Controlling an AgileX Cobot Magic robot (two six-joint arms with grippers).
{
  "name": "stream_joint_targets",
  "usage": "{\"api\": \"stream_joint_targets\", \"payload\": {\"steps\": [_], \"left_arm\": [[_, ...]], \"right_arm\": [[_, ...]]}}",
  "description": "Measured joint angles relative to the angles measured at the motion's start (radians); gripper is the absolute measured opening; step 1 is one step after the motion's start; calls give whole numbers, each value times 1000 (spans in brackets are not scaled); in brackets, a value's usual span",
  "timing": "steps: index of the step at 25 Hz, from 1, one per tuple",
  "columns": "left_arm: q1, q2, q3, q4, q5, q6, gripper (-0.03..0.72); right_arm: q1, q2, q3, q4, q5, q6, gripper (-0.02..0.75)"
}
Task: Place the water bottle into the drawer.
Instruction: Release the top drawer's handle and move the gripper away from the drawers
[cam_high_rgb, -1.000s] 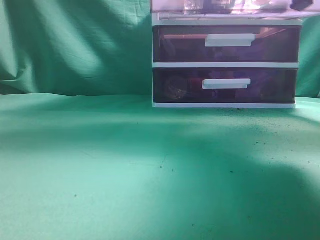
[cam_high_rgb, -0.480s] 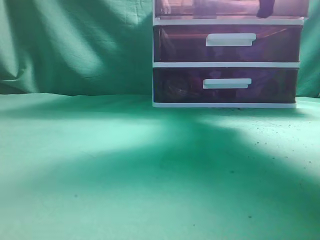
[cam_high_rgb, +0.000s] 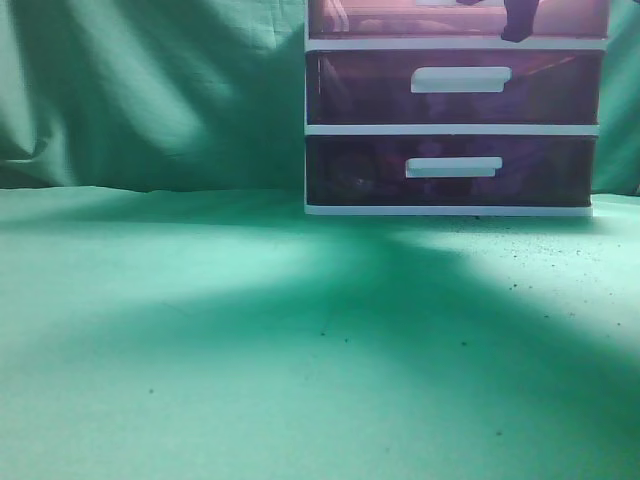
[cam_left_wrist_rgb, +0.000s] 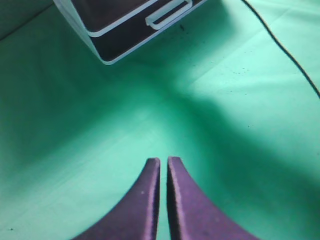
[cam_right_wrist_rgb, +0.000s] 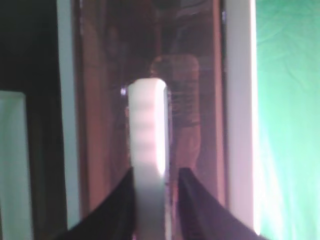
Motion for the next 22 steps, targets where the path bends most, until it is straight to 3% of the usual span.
{"api": "stream_joint_targets", "payload": {"steps": [5, 8, 9, 10, 18, 22], "left_arm": [[0, -2, 0, 39, 0, -25, 0], [0, -2, 0, 47, 0, -45, 0], [0, -2, 0, 51, 0, -47, 0], [0, -2, 0, 57, 0, -47, 0], [0, -2, 0, 58, -2, -47, 0], [0, -14, 3, 58, -17, -49, 0]], "right_arm": [[20, -53, 50, -14, -10, 13, 361], [33, -81, 92, -18, -44, 16, 447], [36, -87, 107, -18, -49, 17, 430], [38, -89, 117, -18, -46, 21, 481], [54, -103, 128, -18, -16, 89, 478], [109, -166, 128, -15, 90, 193, 478]]}}
